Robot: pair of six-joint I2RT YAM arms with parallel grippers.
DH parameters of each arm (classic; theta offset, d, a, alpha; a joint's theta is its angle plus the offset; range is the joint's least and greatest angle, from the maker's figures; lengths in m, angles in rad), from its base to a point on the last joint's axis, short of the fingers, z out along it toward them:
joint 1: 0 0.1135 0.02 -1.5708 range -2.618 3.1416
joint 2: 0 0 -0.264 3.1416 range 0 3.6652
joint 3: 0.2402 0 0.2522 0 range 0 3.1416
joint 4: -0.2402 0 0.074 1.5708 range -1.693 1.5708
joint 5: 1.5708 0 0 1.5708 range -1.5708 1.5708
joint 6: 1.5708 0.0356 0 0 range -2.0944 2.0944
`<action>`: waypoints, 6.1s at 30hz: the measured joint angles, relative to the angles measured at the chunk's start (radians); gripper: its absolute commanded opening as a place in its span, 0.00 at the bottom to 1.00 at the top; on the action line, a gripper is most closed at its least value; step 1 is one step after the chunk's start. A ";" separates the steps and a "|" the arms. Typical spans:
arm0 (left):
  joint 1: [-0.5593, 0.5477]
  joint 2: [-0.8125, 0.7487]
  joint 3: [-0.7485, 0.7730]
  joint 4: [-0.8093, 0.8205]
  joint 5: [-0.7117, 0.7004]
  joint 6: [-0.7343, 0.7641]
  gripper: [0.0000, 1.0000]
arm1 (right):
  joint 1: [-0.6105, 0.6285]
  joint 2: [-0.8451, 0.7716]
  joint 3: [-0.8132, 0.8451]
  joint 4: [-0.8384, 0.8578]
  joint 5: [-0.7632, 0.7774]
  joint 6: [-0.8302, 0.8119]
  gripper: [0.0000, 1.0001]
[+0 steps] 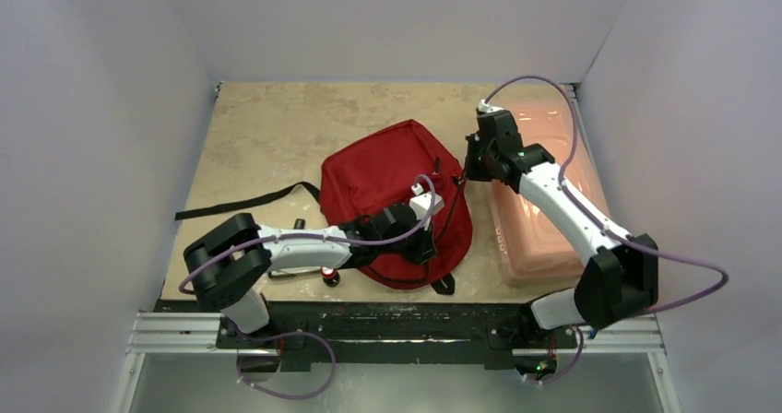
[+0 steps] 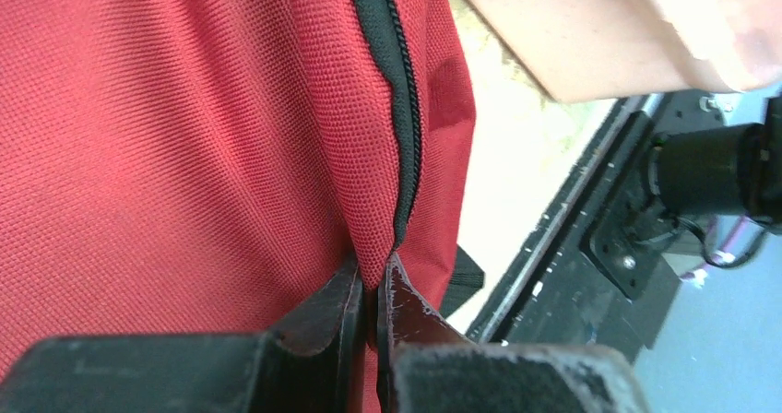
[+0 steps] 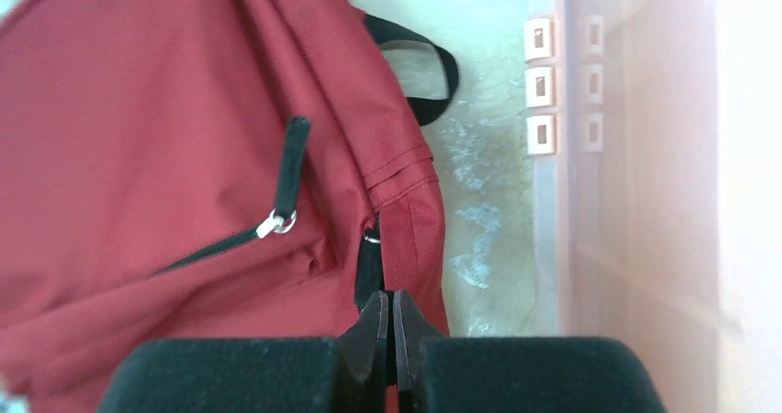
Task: Pack the student bag
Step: Zip the student bag at the center of the board, then unzip the student bag at the center of the board.
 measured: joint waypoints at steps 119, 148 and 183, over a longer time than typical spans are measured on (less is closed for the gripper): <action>0.348 -0.322 0.005 -0.294 0.516 -0.202 0.75 | 0.198 -0.071 -0.274 0.200 0.125 0.027 0.23; 0.259 -0.173 -0.047 -0.082 0.516 -0.324 0.73 | 0.258 -0.056 -0.253 0.096 0.275 0.021 0.00; 0.643 -0.516 0.034 -0.603 0.402 -0.094 0.75 | 0.061 0.019 -0.153 0.364 -0.155 0.259 0.53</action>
